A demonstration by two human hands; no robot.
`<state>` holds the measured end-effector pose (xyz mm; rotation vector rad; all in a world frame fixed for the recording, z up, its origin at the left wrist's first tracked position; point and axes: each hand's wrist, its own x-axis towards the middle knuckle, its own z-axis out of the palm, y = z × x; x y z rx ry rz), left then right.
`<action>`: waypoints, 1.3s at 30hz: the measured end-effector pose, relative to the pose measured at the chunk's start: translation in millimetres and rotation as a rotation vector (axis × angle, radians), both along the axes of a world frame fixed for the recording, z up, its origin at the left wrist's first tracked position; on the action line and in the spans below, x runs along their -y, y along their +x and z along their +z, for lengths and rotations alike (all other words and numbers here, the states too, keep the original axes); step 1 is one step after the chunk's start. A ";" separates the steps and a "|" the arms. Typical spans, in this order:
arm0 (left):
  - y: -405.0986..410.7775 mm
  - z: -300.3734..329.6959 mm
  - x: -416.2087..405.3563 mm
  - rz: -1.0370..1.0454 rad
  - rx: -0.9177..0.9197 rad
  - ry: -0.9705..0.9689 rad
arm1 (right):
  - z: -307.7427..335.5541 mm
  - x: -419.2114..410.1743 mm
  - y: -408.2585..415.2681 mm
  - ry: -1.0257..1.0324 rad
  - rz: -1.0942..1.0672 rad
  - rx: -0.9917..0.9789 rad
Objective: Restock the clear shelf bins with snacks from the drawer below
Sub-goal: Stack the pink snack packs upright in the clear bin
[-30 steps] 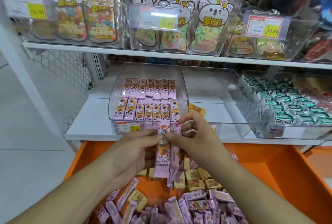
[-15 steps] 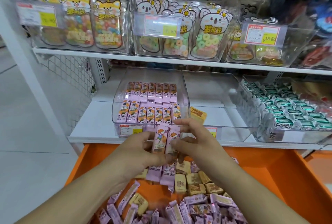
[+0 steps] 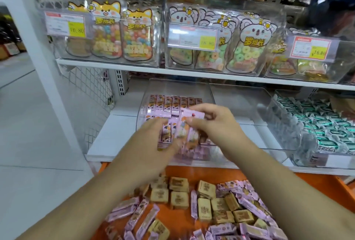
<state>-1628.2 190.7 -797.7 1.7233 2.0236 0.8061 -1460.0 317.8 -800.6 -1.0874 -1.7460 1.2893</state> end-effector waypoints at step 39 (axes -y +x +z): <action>-60.5 -30.8 -16.4 -0.014 -0.198 -0.256 | -38.8 -23.9 -45.7 0.396 0.157 0.673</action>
